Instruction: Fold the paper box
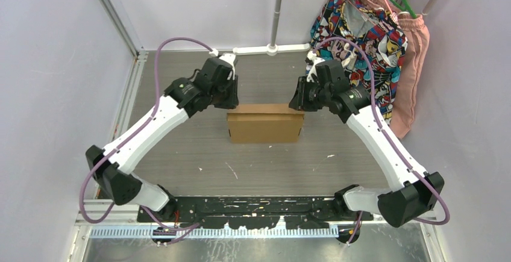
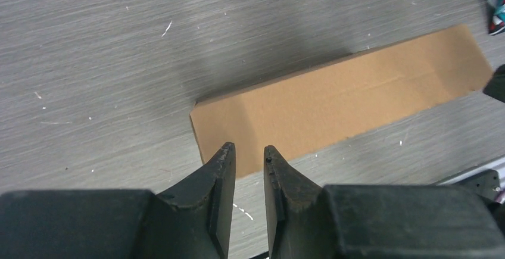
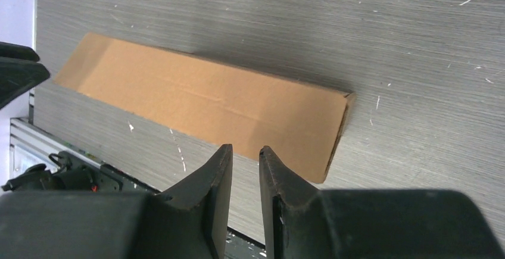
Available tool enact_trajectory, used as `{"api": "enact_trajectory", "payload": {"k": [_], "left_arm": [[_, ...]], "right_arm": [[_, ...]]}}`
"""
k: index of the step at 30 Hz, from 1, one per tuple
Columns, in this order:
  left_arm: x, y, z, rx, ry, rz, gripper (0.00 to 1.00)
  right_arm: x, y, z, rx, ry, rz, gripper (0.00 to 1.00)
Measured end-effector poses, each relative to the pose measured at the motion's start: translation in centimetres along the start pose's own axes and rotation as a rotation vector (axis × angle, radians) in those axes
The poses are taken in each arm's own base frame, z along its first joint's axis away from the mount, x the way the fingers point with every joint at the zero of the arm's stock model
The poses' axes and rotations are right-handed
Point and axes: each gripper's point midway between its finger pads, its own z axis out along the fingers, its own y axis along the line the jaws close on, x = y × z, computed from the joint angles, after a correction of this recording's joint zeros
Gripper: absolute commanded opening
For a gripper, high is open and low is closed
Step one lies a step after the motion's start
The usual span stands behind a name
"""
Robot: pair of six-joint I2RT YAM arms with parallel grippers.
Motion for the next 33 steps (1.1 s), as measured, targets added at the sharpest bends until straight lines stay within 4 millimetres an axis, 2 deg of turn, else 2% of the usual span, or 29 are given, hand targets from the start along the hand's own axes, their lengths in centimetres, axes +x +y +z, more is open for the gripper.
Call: {"api": "enact_trajectory", "payload": {"k": [4, 9, 14, 20, 26, 33], "left_arm": [[1.0, 0.1, 2.6, -0.009, 0.033, 0.011, 0.22], [2.9, 0.6, 3.7, -0.01, 0.054, 0.005, 0.22], [3.7, 1.2, 3.2, -0.005, 0.029, -0.004, 0.19], [4.7, 1.7, 4.0, -0.005, 0.003, -0.016, 0.17], [4.0, 1.8, 4.5, -0.002, -0.053, -0.036, 0.17], [4.3, 2.3, 3.5, -0.022, -0.05, -0.034, 0.19]], "right_arm": [[-0.4, -1.4, 0.7, 0.023, -0.008, 0.024, 0.29], [0.2, -2.3, 1.6, 0.026, 0.003, 0.044, 0.29], [2.1, -3.0, 3.1, 0.003, 0.014, 0.056, 0.29], [2.2, -3.0, 3.2, -0.026, -0.057, 0.05, 0.29], [1.8, -3.0, 3.4, -0.028, -0.072, 0.047, 0.29], [2.0, -3.0, 2.9, -0.02, -0.056, 0.05, 0.3]]}}
